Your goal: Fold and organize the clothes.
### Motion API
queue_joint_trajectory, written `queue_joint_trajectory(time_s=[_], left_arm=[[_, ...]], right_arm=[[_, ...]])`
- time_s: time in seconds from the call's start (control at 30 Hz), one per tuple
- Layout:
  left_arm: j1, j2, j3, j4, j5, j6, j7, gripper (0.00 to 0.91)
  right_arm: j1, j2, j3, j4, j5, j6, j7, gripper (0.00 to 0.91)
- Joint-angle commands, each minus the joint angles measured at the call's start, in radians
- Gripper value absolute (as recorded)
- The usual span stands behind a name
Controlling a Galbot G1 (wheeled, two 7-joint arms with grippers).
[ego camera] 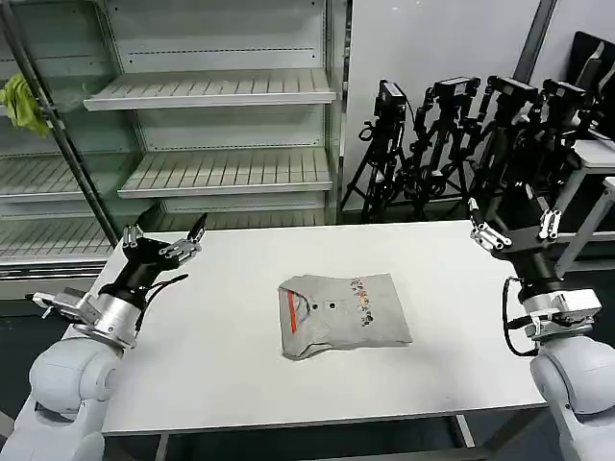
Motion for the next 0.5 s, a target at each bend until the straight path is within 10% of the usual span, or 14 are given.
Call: queue_joint_trajectory(time_s=[0.03, 0.5], left_arm=[[0.006, 0.001, -0.006, -0.009, -0.002, 0.003, 0.004, 0.907], [0.008, -0.008, -0.009, -0.006, -0.001, 0.005, 0.011, 0.907]], right_arm=[[0.004, 0.002, -0.001, -0.003, -0.008, -0.004, 0.005, 0.907], [0.013, 0.004, -0.006, -0.014, -0.012, -0.009, 0.000, 0.907]])
